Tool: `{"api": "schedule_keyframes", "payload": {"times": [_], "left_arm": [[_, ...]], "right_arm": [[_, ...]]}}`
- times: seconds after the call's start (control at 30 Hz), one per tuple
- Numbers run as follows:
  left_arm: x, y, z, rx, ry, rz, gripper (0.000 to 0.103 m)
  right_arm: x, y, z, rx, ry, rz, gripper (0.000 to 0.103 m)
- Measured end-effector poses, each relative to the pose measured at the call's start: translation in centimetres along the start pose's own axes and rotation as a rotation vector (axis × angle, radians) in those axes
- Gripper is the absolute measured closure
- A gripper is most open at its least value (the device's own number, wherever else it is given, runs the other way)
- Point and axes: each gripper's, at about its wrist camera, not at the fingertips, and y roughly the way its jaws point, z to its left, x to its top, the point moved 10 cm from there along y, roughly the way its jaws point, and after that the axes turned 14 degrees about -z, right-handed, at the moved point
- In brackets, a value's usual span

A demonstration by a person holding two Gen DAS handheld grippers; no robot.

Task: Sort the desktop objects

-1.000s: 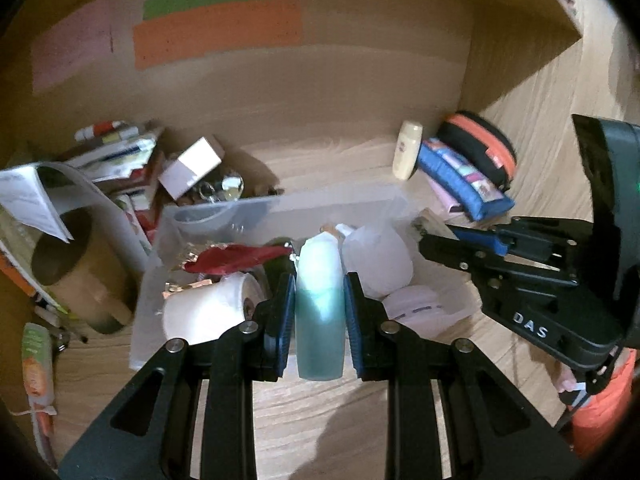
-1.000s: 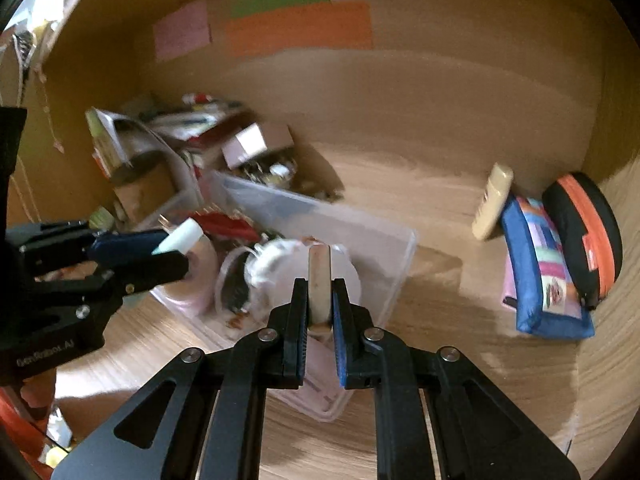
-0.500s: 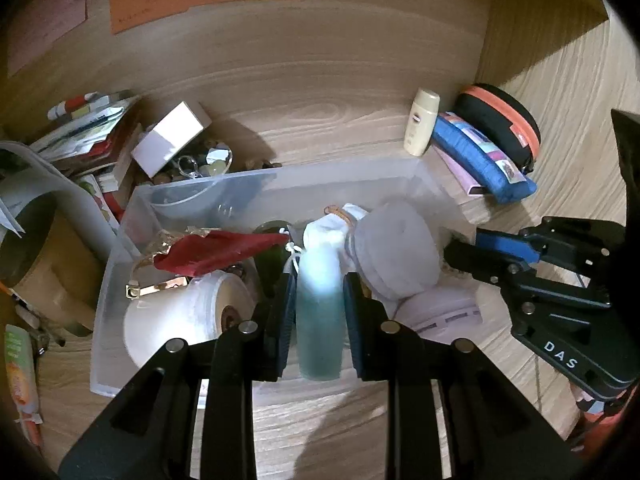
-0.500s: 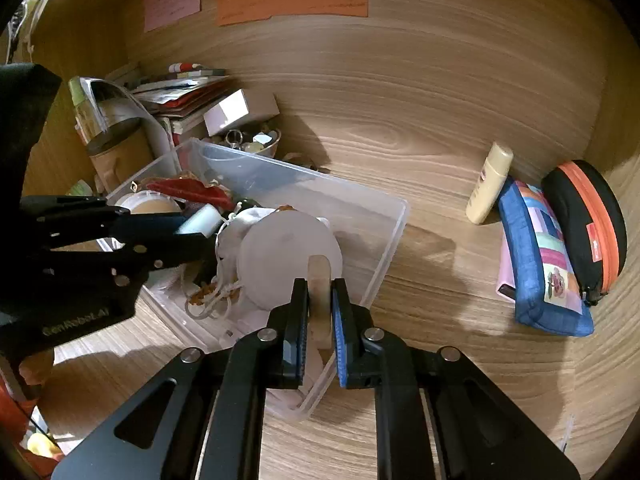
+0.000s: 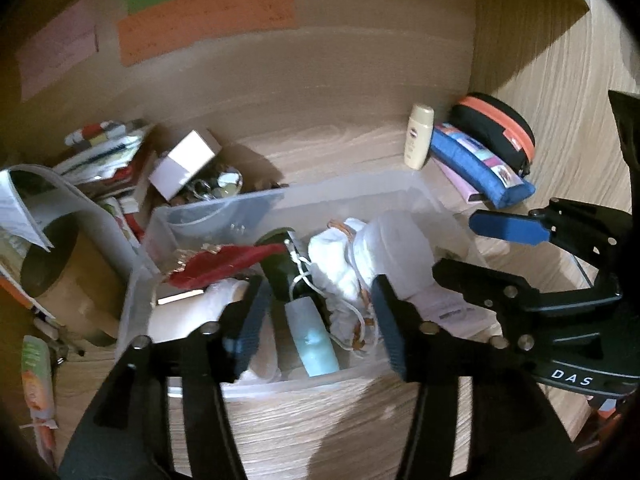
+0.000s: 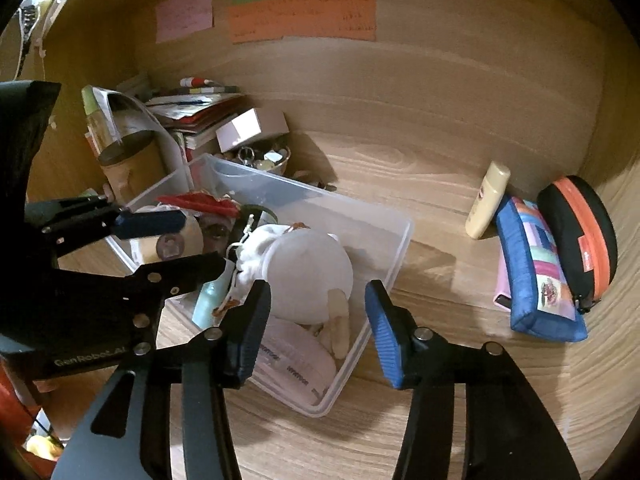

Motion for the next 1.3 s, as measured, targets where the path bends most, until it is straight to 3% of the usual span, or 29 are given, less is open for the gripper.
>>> {"api": "schedule_keyframes", "payload": {"times": [0.13,0.23,0.33,0.43,0.63,0.83,1.3], "left_arm": [[0.3,-0.9,0.9,0.019,-0.007,-0.025,0.033],[0.2,-1.5,1.7,0.039,-0.014,-0.036,0.032],[-0.1,-1.8,2.3,0.051,-0.026,-0.037,0.031],[-0.4,-2.3,2.7,0.056,-0.05,-0.039,0.022],[-0.8,-3.6,3.8,0.114,-0.06,-0.077,0.008],[-1.6,-4.1,4.5,0.159,-0.07,-0.08,0.006],[-2.4,-4.3,5.2,0.154,-0.109,-0.078,0.005]], "right_arm": [[0.3,-0.7,0.0,-0.016,-0.006,-0.024,0.041],[0.6,-1.4,0.2,-0.028,-0.013,-0.041,0.032],[0.8,-2.0,0.4,-0.036,-0.021,-0.056,0.029],[0.8,-2.6,0.6,-0.039,-0.025,-0.065,0.021],[0.6,-3.6,1.2,-0.035,-0.016,-0.069,0.019],[-0.3,-3.7,1.6,-0.032,0.014,-0.039,0.01],[-0.6,-3.9,2.4,-0.016,0.017,-0.035,0.009]]}}
